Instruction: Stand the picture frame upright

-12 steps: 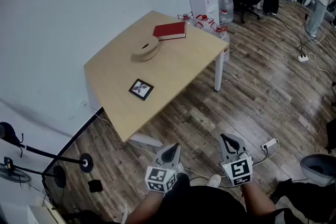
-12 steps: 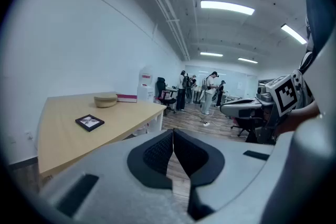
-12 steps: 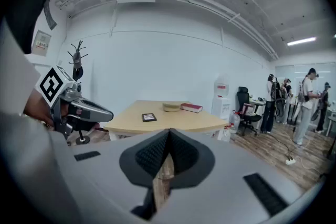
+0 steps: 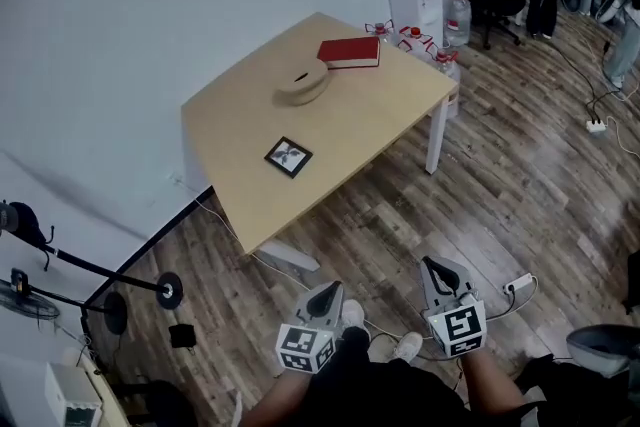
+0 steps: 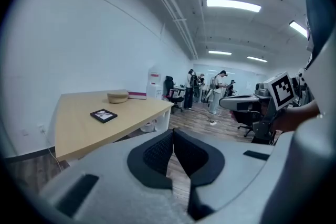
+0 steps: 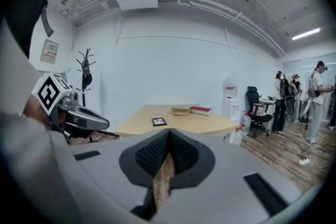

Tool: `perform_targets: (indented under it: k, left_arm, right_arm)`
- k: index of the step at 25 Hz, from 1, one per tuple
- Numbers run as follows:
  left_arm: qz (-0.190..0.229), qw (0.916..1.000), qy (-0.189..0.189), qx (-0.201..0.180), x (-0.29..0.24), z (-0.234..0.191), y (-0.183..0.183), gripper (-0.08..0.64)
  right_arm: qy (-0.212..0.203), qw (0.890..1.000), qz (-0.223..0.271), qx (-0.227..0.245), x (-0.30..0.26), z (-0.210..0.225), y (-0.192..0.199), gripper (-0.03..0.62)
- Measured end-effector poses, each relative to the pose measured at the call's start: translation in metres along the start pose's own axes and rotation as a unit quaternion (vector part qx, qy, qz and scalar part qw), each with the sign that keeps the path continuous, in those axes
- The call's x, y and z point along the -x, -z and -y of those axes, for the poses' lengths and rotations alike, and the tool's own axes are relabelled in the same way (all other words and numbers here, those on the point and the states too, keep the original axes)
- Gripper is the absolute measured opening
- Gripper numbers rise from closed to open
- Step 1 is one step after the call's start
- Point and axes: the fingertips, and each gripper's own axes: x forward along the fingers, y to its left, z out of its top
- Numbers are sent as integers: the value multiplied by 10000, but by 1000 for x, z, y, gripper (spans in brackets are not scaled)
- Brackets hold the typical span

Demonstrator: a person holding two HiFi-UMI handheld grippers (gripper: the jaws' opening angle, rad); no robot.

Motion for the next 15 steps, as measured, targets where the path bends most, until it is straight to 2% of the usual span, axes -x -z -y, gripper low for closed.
perform_targets:
  k: [5,9,15]
  left_arm:
    - [73,9999,-48,108,-4,-26,-5,5]
    - [186,9994,-171,256,-12,-68,-17,5]
    - [309,9990,-153,296,-29,-134,-38,5]
  right_arm:
    - [-274,9993,257,70,-32,-17,-22,9]
    - [-361,9992,145,126,-71,-29,-38,9]
    - [-352,9991,25,216,-141,-40,-60,9]
